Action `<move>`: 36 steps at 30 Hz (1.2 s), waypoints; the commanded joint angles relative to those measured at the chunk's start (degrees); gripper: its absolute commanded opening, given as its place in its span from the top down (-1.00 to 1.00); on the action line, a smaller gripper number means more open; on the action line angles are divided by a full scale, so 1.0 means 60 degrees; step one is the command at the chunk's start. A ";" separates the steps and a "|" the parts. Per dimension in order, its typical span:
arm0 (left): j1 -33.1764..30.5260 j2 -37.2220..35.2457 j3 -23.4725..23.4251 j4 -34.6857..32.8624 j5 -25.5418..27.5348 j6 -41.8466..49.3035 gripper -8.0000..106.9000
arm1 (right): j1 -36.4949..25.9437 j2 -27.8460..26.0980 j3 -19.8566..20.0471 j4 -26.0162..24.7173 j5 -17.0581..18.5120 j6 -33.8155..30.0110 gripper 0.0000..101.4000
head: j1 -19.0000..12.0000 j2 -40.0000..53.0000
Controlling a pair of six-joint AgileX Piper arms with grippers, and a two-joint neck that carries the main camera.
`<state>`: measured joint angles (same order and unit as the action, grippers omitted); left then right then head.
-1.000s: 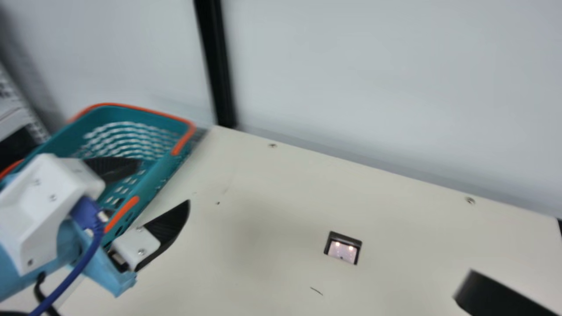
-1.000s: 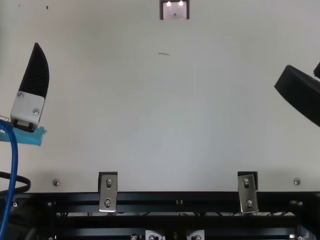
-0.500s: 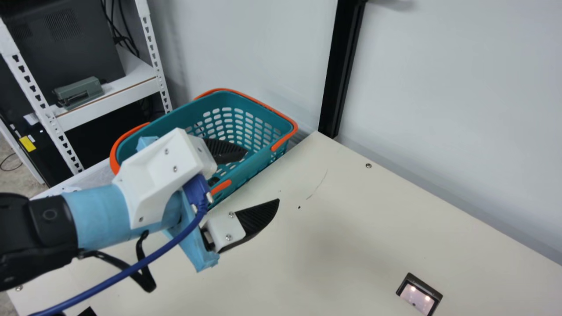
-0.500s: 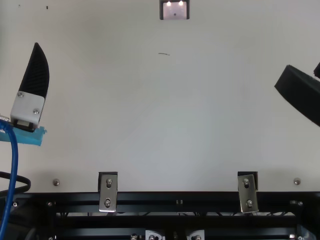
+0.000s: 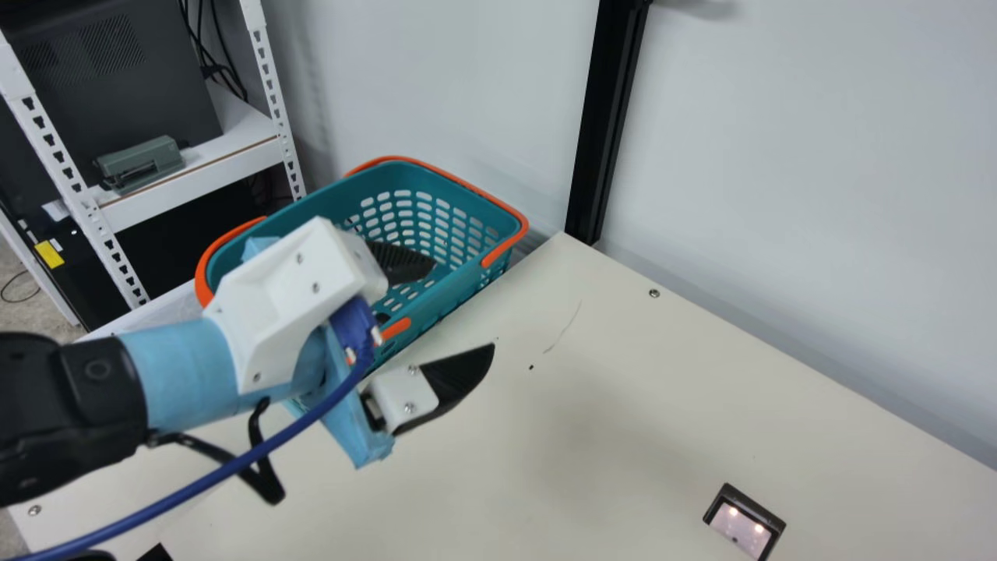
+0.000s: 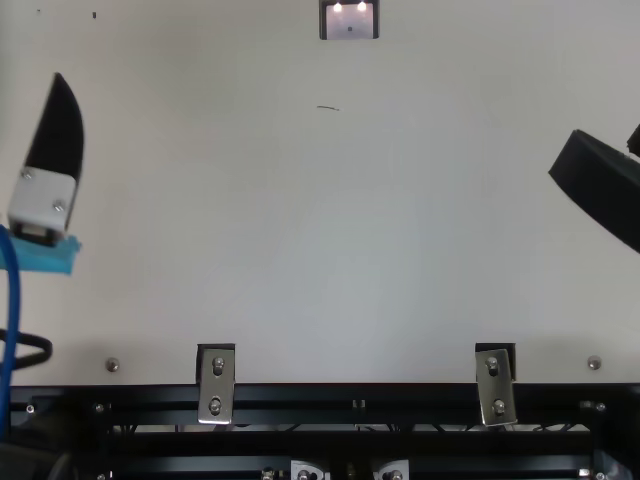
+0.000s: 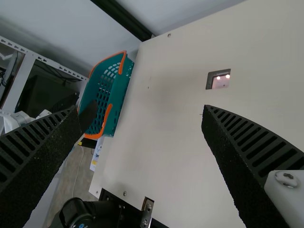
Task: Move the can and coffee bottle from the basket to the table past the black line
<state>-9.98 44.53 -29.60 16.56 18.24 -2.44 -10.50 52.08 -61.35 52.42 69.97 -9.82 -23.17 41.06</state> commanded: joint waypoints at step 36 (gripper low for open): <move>0.5259 0.6665 -0.5336 -0.2080 0.2725 0.0855 -0.71 | 0.0000 0.0000 0.0000 0.0000 0.0000 0.0000 -1.00 | -0.0285 0.0133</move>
<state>21.13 82.36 -59.84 4.22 33.67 1.99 -10.50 52.08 -61.35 52.42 69.97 -9.82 -23.17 41.06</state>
